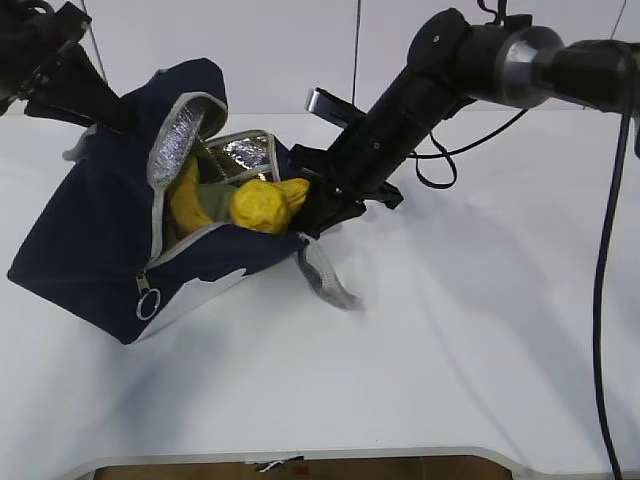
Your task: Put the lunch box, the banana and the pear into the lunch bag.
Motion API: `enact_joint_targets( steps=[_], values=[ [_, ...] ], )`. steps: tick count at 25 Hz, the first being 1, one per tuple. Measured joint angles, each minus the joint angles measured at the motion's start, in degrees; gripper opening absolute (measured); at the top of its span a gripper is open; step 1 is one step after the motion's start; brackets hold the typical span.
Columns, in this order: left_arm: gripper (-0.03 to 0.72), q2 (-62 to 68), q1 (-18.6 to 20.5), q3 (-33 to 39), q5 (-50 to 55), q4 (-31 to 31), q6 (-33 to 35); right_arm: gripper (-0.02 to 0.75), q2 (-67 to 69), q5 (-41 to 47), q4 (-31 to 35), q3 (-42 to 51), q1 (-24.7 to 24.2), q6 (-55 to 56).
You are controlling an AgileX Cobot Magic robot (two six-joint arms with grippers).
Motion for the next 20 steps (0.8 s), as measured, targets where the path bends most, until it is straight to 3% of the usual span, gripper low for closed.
enact_joint_targets(
  steps=[3,11,20],
  values=[
    [0.006,0.0,0.0,0.0,0.0,0.0,0.0,0.023,-0.1,0.0,-0.1,-0.2,0.0,-0.1],
    [0.006,0.0,0.0,0.0,0.1,-5.5,0.0,0.02,-8.8,0.8,-8.6,-1.5,0.8,3.7],
    [0.006,0.0,-4.6,0.0,-0.1,-14.5,-0.3,0.02,-20.0,2.5,-22.3,-1.5,1.4,9.2]
  ],
)
